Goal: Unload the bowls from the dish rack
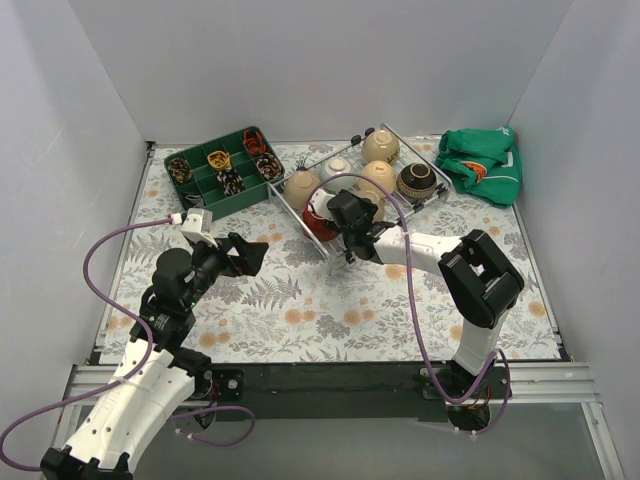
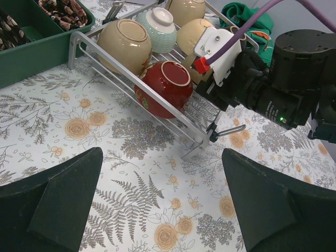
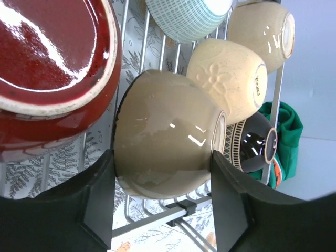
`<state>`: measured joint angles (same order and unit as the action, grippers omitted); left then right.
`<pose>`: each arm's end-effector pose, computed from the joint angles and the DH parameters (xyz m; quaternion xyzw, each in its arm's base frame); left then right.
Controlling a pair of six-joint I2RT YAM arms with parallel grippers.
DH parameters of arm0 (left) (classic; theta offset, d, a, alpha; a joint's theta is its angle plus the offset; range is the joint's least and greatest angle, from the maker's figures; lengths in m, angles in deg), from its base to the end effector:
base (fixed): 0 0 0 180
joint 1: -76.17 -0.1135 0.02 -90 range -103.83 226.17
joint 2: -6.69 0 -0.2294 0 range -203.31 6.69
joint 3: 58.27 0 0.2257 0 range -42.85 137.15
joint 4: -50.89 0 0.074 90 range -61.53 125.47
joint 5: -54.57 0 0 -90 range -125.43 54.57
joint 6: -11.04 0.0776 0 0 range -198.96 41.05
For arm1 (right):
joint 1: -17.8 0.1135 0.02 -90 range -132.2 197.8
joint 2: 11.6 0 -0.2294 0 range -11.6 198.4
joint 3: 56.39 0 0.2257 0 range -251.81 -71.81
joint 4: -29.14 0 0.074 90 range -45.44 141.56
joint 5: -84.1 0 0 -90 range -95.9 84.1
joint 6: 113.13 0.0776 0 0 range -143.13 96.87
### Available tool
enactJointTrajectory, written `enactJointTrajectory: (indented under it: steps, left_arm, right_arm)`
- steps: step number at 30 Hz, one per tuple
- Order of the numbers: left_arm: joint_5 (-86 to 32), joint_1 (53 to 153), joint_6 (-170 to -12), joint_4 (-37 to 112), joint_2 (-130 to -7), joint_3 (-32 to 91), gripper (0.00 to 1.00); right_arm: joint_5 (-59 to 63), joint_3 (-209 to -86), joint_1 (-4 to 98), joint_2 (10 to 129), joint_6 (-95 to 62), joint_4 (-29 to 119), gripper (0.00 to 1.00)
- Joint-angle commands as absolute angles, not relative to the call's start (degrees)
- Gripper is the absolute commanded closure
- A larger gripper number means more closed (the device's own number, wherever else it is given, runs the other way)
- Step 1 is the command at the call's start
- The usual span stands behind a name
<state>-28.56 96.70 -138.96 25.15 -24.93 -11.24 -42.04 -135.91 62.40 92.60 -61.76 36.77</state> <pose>0.1755 -0.0756 0.2667 -0.2227 0.7345 -0.4484 0.4582 0.3147 0.2461 0.1686 -0.4412 0.7219 -0.2474 0.4722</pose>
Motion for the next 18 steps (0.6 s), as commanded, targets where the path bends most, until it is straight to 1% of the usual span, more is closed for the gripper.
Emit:
enactJointTrajectory:
  steps: [1,3,4,11,18]
  left_arm:
    - [-28.49,97.0,-138.72,24.31,-24.34,-11.47,0.02]
    - [-28.49,96.91,-138.72,24.4,-24.25,-11.47,0.02]
    - [-28.4,97.0,-138.63,24.4,-24.25,-11.47,0.02]
    - [-28.31,96.91,-138.81,24.22,-23.99,-11.56,0.02]
    - [-28.31,97.0,-138.9,24.31,-23.9,-11.56,0.02]
  right_arm:
    - [-45.62,-140.01,62.62,88.94,-58.11,37.96,0.58]
    - [-45.63,-141.42,62.62,88.6,-56.27,39.54,0.59]
    - [-45.1,-141.77,62.53,88.51,-55.74,40.77,0.62]
    - [-45.71,-143.62,62.53,88.5,-52.66,43.15,0.63]
    - [-45.36,-146.78,62.53,86.84,-49.67,46.93,0.7]
